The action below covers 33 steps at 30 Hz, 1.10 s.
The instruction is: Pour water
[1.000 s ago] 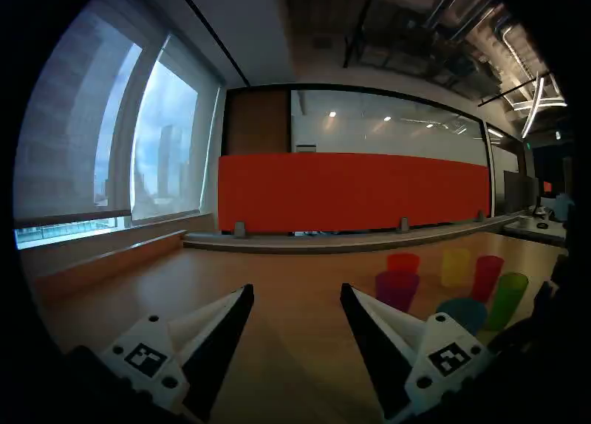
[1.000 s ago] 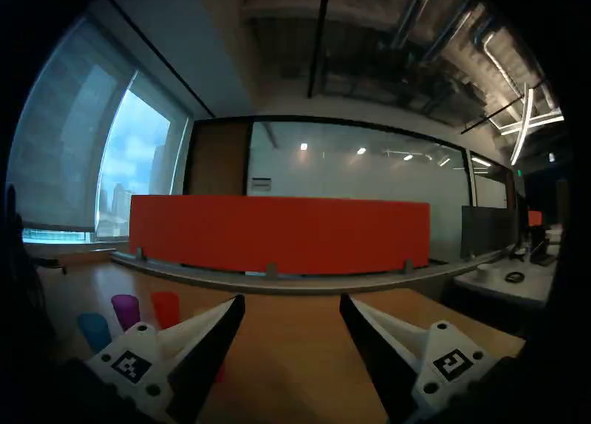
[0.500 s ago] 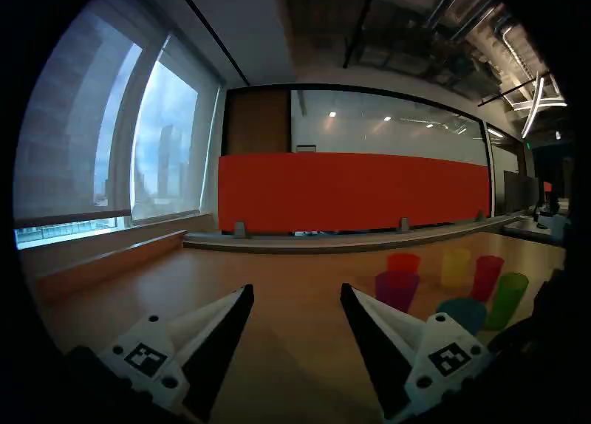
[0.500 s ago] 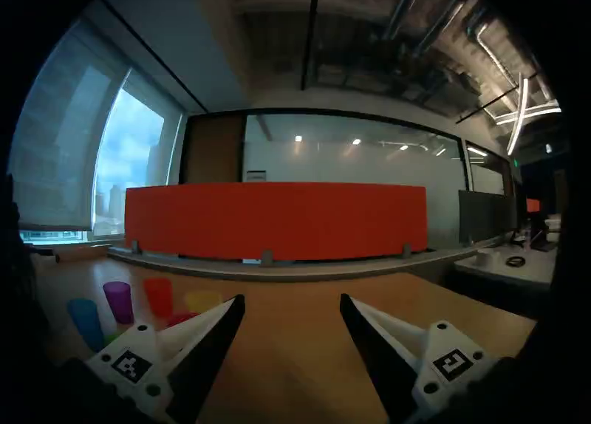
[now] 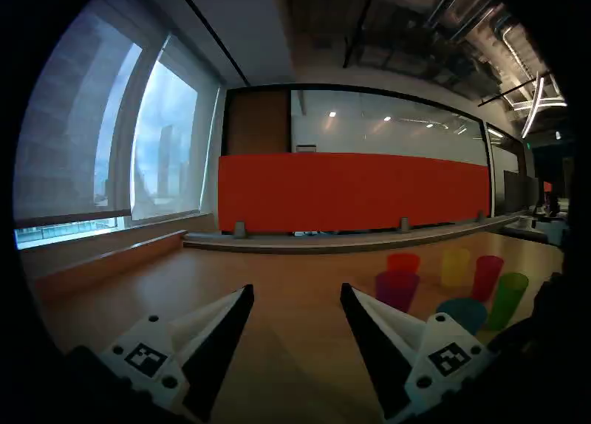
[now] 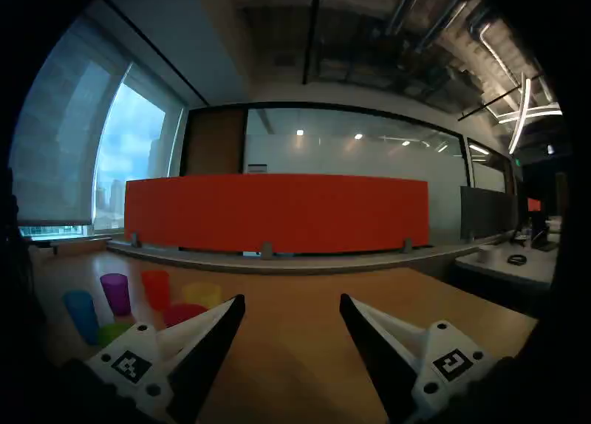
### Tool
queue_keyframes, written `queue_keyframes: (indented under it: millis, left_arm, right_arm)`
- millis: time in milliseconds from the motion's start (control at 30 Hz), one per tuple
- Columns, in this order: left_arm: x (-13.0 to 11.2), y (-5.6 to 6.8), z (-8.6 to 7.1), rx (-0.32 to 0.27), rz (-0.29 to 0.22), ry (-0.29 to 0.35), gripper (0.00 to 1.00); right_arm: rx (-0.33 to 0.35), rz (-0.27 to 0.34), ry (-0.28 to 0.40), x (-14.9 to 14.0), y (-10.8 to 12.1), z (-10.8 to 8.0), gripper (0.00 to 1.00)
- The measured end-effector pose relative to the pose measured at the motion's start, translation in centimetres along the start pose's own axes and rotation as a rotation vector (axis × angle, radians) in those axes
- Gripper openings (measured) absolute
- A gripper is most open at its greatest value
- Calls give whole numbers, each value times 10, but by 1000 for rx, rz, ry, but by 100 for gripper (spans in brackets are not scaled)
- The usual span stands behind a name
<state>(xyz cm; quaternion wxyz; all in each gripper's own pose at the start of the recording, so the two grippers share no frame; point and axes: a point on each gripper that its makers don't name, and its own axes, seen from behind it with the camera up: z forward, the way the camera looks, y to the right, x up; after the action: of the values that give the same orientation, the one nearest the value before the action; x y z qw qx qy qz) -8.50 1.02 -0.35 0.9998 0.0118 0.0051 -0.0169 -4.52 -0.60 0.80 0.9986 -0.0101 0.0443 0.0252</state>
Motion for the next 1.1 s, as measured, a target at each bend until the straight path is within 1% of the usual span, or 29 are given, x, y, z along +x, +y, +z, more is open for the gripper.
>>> queue_keyframes:
  millis: [300,500,1100]
  left_arm:
    - [0,0,0,0,0,0,87]
    - [1,0,0,0,0,0,87]
    - [0,0,0,0,0,0,87]
  right_arm:
    - [-5,6,-13,-7,2,2,99]
    - [-6,10,-34,-14,0,3,99]
    - [-6,16,-33,-14,4,2,99]
